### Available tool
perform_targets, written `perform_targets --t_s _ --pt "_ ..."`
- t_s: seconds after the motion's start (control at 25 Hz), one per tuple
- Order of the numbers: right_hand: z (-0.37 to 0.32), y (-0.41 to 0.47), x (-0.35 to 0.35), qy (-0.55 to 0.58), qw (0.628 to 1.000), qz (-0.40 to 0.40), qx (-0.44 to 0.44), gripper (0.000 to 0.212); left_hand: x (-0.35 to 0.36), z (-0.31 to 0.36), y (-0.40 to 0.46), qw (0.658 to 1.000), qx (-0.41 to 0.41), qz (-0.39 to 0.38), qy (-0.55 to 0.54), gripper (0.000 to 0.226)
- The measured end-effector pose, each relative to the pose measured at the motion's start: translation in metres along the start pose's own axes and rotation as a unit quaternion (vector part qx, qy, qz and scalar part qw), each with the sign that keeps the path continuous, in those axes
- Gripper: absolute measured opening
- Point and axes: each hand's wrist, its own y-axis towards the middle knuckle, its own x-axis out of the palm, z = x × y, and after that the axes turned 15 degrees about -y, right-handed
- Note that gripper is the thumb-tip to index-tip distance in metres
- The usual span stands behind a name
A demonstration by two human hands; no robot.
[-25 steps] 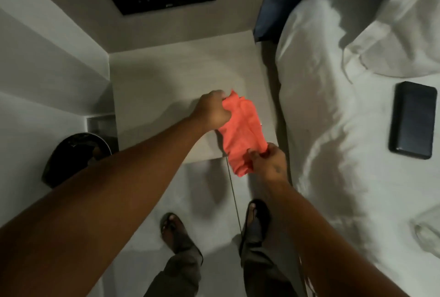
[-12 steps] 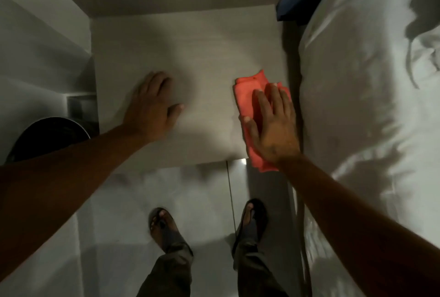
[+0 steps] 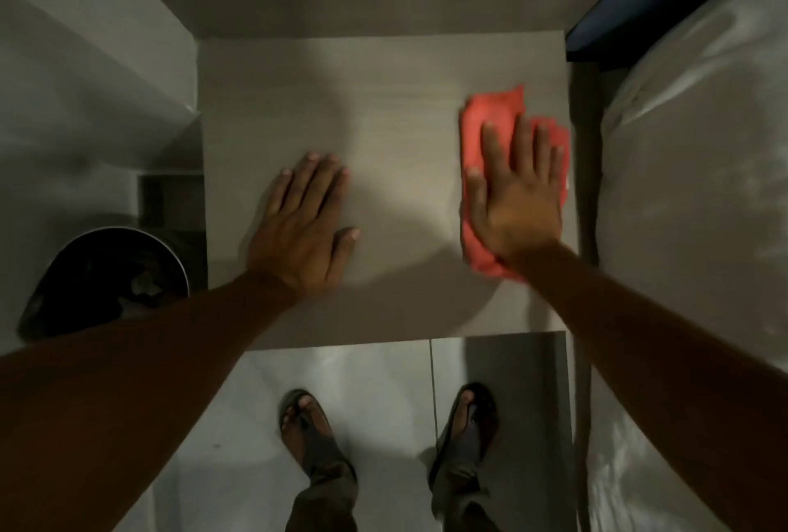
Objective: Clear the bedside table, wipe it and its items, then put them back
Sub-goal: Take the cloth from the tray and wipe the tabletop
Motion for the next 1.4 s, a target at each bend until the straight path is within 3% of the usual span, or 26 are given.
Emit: perform_targets --t_s 0.08,0.16,0.24,0.28,0.36,0.48,0.6,0.68,0.8,1.0,1.24,1.4 --pt "-0.039 0.061 -0.016 0.006 1.0 0.003 0.017 0.064 0.002 -0.005 0.0 1.0 0.003 0.009 0.005 0.07" --pt "-0.08 0.047 -0.018 0.003 0.996 0.02 -0.089 0.061 0.001 -0.007 0.001 1.0 0.008 0.019 0.006 0.067" --pt "-0.07 -0.022 -0.012 -0.008 0.982 -0.01 -0.189 0.06 0.0 -0.004 0.002 1.0 0.002 0.022 0.001 0.066" --pt "-0.045 -0.052 -0.006 -0.01 0.983 -0.031 -0.183 0.061 0.0 -0.003 0.003 1.0 -0.001 0.02 -0.001 0.066" --pt "0.008 -0.054 -0.004 -0.016 0.996 -0.024 -0.08 0.064 -0.002 -0.003 0.004 1.0 -0.007 0.019 0.001 0.066" --pt "0.019 0.037 -0.011 -0.002 0.998 -0.03 0.05 0.071 0.0 -0.004 0.004 1.0 0.004 0.02 0.0 0.066" --pt "-0.063 0.082 -0.019 0.017 0.999 0.008 -0.032 0.066 0.002 -0.009 0.004 0.999 -0.007 0.047 -0.01 0.062" --pt "-0.108 0.047 -0.016 0.025 0.994 0.039 -0.096 0.061 0.003 -0.009 0.003 0.996 -0.051 0.075 -0.026 0.062" --pt "-0.118 -0.045 -0.009 0.022 0.99 0.016 -0.141 0.058 0.003 -0.007 0.004 0.993 -0.082 0.075 -0.04 0.062" --pt "-0.09 -0.102 -0.001 0.014 0.995 -0.032 -0.096 0.059 0.003 -0.009 0.002 0.993 -0.071 0.081 -0.038 0.06" --pt "-0.115 -0.033 -0.019 0.088 0.992 0.018 -0.086 0.063 0.005 -0.01 -0.002 0.994 -0.061 0.085 -0.038 0.06" --pt "-0.047 0.013 -0.013 0.161 0.985 0.062 -0.009 0.06 0.005 -0.009 0.001 0.994 -0.064 0.084 -0.038 0.06"
